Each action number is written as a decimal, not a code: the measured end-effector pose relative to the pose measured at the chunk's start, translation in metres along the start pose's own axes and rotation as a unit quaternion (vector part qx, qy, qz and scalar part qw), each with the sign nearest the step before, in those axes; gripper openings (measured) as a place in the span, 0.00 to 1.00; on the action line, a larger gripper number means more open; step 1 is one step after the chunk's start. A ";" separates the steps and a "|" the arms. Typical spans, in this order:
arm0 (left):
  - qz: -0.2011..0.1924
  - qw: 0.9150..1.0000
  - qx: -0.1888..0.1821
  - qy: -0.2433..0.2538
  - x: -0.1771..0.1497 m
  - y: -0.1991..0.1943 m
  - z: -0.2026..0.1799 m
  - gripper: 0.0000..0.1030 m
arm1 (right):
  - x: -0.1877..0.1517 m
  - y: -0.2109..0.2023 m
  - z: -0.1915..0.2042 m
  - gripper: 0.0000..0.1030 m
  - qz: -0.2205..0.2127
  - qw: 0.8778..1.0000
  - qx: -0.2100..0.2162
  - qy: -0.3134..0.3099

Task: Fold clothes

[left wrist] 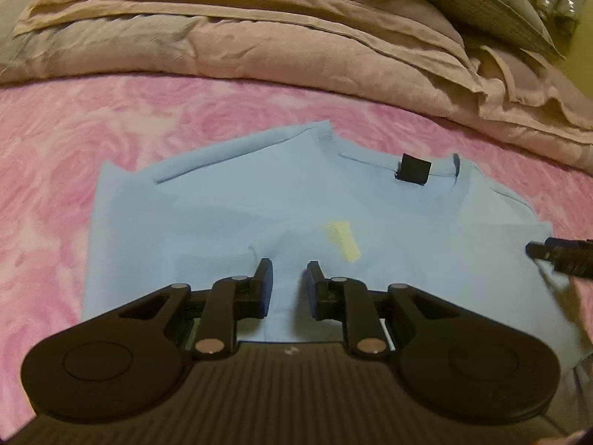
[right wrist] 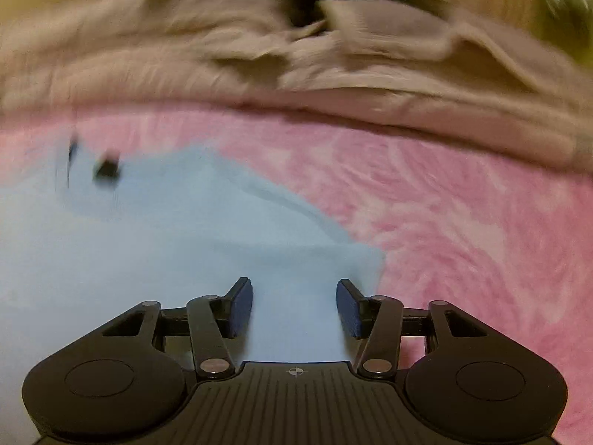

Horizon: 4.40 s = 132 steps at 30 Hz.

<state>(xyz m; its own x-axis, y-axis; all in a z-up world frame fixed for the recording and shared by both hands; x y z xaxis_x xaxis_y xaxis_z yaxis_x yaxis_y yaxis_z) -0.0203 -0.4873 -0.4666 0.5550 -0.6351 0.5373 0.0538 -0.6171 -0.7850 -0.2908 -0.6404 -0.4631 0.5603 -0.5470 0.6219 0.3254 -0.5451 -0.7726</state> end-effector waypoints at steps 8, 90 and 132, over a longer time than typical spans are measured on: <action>0.010 1.000 -0.012 0.015 0.003 -0.002 0.004 0.10 | -0.021 -0.033 0.007 0.48 0.038 0.999 -0.007 -0.016; -0.164 0.982 0.041 0.081 -0.326 -0.491 0.031 0.35 | -0.253 -0.511 0.254 0.99 -0.139 0.986 -0.042 0.084; -0.055 0.986 -0.095 -0.129 -0.231 -0.323 0.174 0.38 | -0.297 -0.385 0.120 0.99 -0.098 0.958 0.048 0.265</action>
<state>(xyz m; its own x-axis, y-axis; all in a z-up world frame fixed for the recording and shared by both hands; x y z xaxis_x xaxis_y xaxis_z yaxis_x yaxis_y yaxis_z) -0.0215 -0.0601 -0.3908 0.7483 -0.4356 0.5003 -0.0179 -0.7672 -0.6412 -0.4910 -0.1920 -0.3660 0.0246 -0.6997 0.7140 0.4678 -0.6231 -0.6268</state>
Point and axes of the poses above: each gripper's, at about its wrist camera, not at the fingertips, and y roughly the way its jaws point, z to its left, x to its top, the point moved 6 cm from there along y, roughly the way its jaws point, and after that the axes turned 13 degrees about -y, right-handed, at the moved point
